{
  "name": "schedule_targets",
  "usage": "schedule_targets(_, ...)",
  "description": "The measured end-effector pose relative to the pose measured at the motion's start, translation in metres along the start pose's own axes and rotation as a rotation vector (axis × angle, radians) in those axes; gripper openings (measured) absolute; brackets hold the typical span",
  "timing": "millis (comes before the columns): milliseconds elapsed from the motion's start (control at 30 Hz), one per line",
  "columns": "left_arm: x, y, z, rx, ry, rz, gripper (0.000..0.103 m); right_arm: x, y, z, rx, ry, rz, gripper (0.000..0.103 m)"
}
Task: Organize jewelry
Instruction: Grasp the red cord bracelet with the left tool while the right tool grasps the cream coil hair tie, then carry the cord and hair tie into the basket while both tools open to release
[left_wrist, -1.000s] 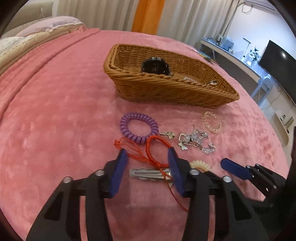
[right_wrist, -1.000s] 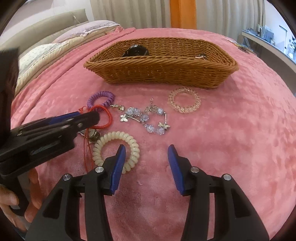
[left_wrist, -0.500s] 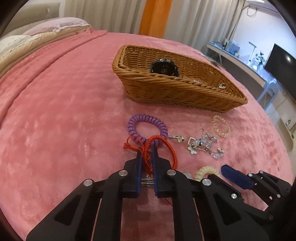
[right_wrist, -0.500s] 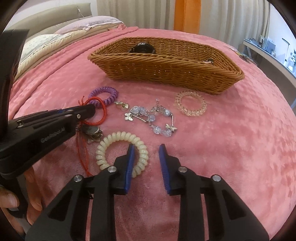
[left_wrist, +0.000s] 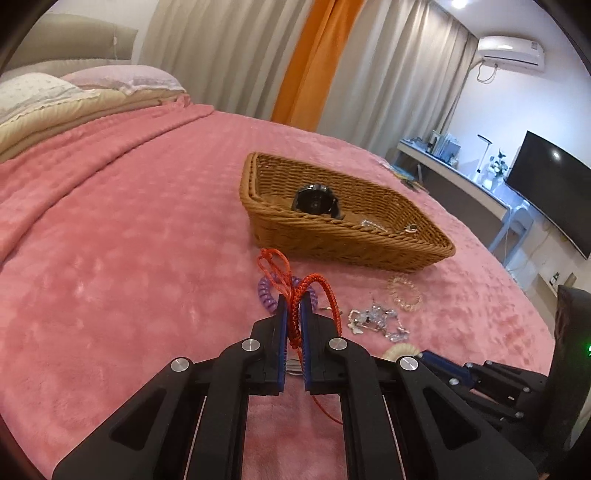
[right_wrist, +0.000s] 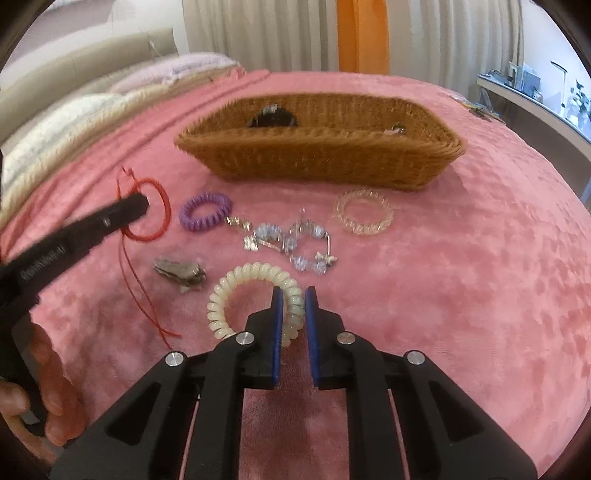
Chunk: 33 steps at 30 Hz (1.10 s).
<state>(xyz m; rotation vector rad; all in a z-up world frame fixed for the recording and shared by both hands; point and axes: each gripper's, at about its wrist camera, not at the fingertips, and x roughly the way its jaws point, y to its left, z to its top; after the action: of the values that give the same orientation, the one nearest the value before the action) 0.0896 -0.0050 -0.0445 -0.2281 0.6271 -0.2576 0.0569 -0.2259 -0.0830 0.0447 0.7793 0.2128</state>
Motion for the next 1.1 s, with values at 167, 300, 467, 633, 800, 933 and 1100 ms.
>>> schedule_targets(167,-0.015,-0.003,0.004,0.009,-0.027,-0.017,0.004,-0.022,-0.018,0.005,0.074,-0.053,0.039,0.010)
schedule_targets(300,-0.035,-0.011,0.019,0.028,-0.077,-0.013,0.004,-0.047,-0.033,0.020,0.117,-0.118,0.060,0.010)
schedule_targets(467,-0.060,-0.037,0.054,0.110,-0.183,0.048,0.004,-0.081,-0.050,0.070,0.112,-0.231,0.047,0.010)
schedule_targets(633,-0.048,-0.064,0.097,0.154,-0.222,0.008,0.004,-0.083,-0.063,0.126,0.082,-0.303,-0.009,0.010)
schedule_targets(800,-0.006,-0.080,0.124,0.170,-0.225,-0.021,0.004,-0.052,-0.080,0.160,0.092,-0.294,-0.040,0.010)
schedule_targets(933,0.037,-0.088,0.132,0.188,-0.207,0.002,0.004,-0.010,-0.095,0.173,0.126,-0.254,-0.040,0.010)
schedule_targets(1100,0.091,-0.086,0.131,0.188,-0.141,-0.006,0.004,0.045,-0.107,0.171,0.182,-0.179,-0.027,0.010)
